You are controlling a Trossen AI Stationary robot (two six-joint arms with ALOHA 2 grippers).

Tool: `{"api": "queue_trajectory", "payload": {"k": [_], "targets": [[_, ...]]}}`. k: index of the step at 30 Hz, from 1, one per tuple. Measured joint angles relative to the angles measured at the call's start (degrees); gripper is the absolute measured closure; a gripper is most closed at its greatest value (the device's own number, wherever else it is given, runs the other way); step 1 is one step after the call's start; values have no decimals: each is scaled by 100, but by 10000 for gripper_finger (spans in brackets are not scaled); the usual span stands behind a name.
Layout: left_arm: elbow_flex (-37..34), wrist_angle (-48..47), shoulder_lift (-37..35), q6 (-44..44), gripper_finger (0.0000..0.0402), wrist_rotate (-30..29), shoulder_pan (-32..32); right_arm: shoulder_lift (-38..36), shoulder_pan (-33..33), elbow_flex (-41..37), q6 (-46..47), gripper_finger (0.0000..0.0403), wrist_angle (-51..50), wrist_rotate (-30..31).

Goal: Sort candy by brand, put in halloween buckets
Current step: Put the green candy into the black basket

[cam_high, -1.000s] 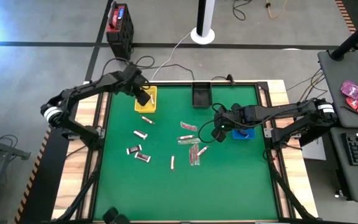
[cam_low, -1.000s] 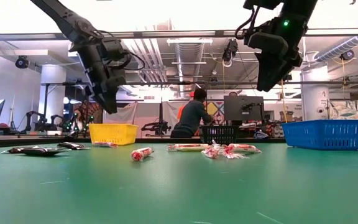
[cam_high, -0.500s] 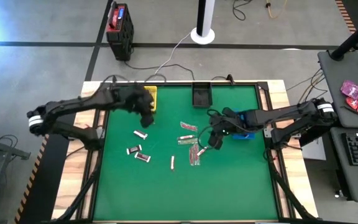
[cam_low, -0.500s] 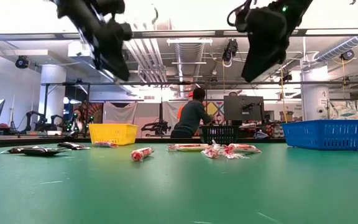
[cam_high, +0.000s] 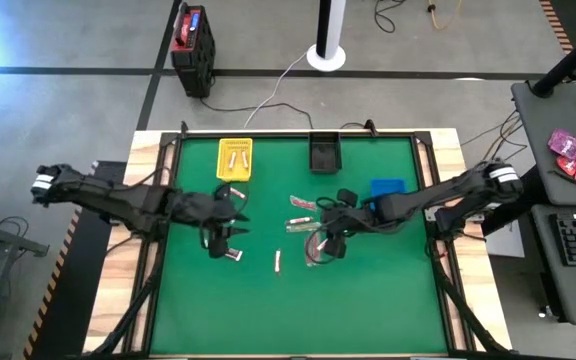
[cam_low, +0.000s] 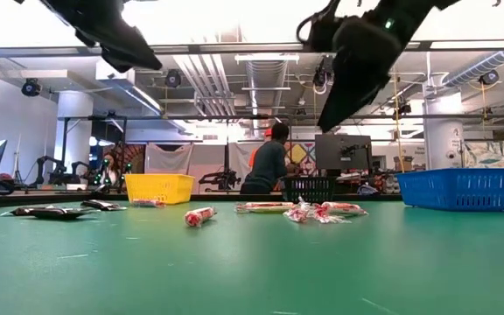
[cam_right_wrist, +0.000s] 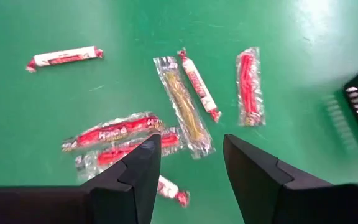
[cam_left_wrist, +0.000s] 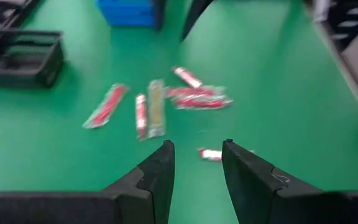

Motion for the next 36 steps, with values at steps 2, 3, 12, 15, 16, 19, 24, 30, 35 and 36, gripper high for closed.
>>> {"api": "queue_trajectory", "payload": {"k": [2, 3, 12, 15, 16, 19, 24, 30, 35, 36], "targets": [[-146, 236, -76, -61, 284, 0, -148, 216, -9, 2, -132, 236, 127, 1], [-203, 308, -106, -102, 284, 0, -193, 319, -24, 2, -219, 236, 186, -1], [-250, 391, -184, -264, 284, -14, -278, 1096, -248, 2, -981, 236, 305, -3], [-249, 398, -184, -260, 284, -131, -278, 1280, -363, 2, -1103, 236, 318, -83], [-250, 396, -184, -258, 284, -168, -278, 1323, -405, 2, -1122, 236, 331, -148], [-248, 396, -184, -190, 284, -250, -278, 1452, -507, 2, -1158, 236, 362, -216], [-248, 399, -182, -58, 284, -419, -278, 1661, -669, 10, -1318, 236, 601, -446], [-242, 403, -182, -51, 284, -524, -278, 1792, -727, 28, -1517, 249, 696, -490], [-239, 405, -182, -47, 284, -740, -278, 1872, -741, 33, -1674, 302, 738, -518], [-239, 405, -182, -38, 284, -779, -276, 1879, -741, 33, -1705, 317, 740, -534]]}}
